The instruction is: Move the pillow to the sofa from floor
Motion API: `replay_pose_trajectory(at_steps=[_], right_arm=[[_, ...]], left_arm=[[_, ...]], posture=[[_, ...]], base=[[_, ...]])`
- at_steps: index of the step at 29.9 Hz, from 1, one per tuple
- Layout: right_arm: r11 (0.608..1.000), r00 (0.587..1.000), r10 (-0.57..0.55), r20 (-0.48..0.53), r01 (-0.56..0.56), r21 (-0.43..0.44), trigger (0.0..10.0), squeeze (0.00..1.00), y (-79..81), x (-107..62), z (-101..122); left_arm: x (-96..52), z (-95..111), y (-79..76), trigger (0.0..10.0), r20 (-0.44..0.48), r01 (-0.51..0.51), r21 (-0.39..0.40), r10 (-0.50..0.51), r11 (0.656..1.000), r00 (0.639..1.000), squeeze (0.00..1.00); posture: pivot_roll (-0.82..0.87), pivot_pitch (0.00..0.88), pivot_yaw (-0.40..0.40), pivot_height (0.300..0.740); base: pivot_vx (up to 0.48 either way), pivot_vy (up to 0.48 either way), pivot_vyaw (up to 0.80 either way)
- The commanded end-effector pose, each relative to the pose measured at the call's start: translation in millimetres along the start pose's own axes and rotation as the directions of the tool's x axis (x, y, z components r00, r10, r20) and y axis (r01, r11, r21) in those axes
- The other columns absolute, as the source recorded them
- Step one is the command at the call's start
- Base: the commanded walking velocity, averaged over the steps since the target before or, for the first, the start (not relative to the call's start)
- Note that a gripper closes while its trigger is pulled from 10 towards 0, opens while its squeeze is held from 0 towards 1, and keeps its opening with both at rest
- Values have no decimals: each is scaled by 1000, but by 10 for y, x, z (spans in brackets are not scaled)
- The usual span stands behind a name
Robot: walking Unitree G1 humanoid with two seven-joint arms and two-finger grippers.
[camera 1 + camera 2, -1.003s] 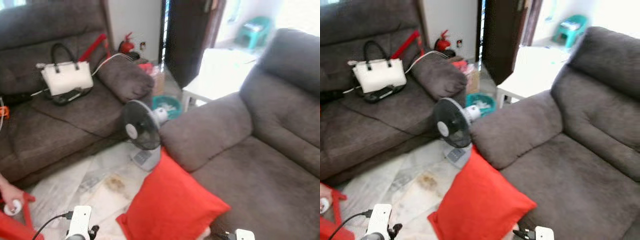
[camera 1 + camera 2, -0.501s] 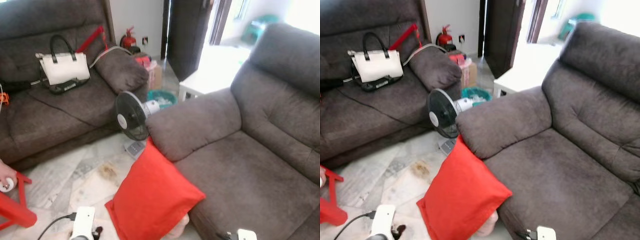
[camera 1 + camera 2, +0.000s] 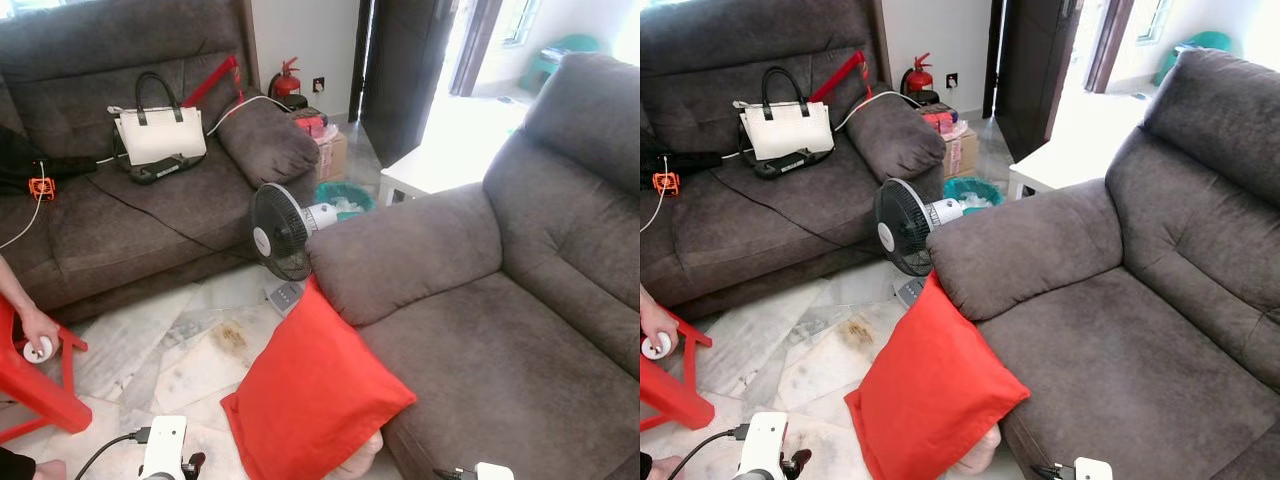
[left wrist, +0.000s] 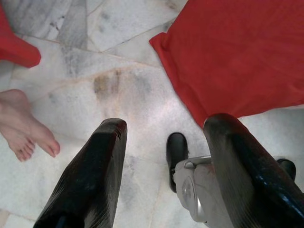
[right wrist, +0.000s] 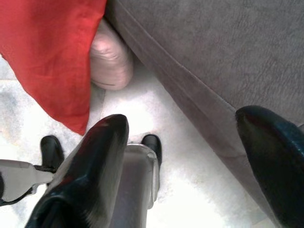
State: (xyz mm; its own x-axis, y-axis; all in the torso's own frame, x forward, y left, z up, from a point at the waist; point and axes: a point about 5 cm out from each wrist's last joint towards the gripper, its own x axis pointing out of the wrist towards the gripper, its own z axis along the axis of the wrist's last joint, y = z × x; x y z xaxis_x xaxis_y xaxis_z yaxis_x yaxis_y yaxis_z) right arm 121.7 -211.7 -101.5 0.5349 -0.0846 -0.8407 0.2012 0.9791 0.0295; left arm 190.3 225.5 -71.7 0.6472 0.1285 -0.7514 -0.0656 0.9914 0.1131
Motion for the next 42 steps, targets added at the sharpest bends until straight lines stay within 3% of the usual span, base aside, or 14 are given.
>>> replay_pose_trajectory(at_steps=[1,12,17,28,34,42], right_arm=[[1000,1000,-5,4,5,20,10000,0,-10,0,7],[1000,1000,-2,5,3,-18,10000,0,-12,2,18],[1000,1000,-4,7,4,-9,10000,0,-12,1,15],[1000,1000,-10,3,10,16,10000,0,-9,-1,-1],[999,1000,-12,24,11,40,10000,0,-13,-5,8],[998,990,21,140,-29,59,10000,0,9,-18,102]], left_arm=[[3,20,7,10000,7,4,1,-4,1000,1000,0],[3,17,8,10000,3,6,4,-6,1000,1000,0],[3,16,10,10000,3,7,5,-7,1000,1000,0],[1,23,21,10000,11,5,30,-5,1000,1000,0],[-8,77,17,10000,87,-2,15,1,1000,996,0],[-44,179,37,10000,231,-41,33,32,999,972,0]], posture=[[64,3,-33,740],[64,3,-33,740],[63,5,-32,740],[61,0,-28,740],[70,4,-29,740],[79,10,-21,740]], base=[[240,0,0],[271,0,106],[314,0,800],[258,0,0],[0,0,0],[0,0,0]])
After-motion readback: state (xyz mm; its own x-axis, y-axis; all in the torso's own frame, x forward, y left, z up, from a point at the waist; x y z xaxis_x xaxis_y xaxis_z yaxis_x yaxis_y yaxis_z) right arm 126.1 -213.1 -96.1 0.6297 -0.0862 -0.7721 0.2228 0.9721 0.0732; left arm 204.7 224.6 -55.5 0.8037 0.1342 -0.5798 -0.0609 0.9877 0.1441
